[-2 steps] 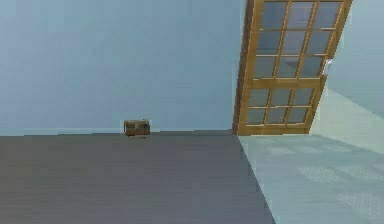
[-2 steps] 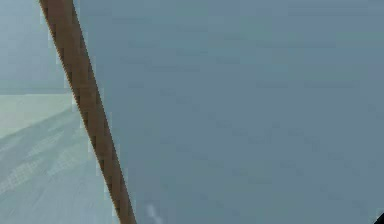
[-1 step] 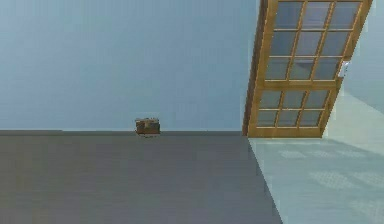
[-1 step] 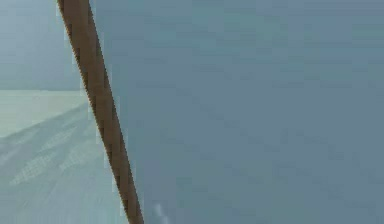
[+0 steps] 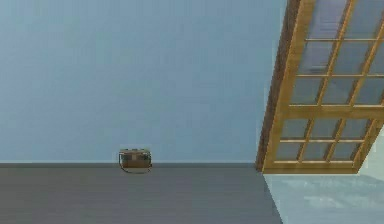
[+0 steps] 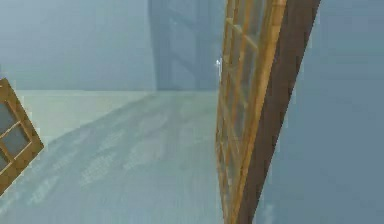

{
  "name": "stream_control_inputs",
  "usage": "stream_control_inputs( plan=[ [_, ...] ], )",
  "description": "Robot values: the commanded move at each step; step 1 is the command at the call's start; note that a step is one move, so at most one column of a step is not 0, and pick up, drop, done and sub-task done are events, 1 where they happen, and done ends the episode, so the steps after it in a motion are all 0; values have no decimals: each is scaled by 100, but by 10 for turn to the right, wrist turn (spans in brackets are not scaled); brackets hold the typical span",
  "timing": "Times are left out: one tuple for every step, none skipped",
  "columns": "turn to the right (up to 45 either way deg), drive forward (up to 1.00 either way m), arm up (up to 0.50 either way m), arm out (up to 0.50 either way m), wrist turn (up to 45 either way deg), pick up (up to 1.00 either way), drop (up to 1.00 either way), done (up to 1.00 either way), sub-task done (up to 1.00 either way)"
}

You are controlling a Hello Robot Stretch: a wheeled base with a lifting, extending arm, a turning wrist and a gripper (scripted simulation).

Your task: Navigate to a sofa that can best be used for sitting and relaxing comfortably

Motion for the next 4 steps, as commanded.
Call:
stream_control_inputs(
  plan=[
    [450, 0, 0, 0, 0, 0, 0, 0, 0],
    [180, 0, 0, 0, 0, 0, 0, 0, 0],
    [0, 100, 0, 0, 0, 0, 0, 0, 0],
    [30, 0, 0, 0, 0, 0, 0, 0, 0]
  ],
)
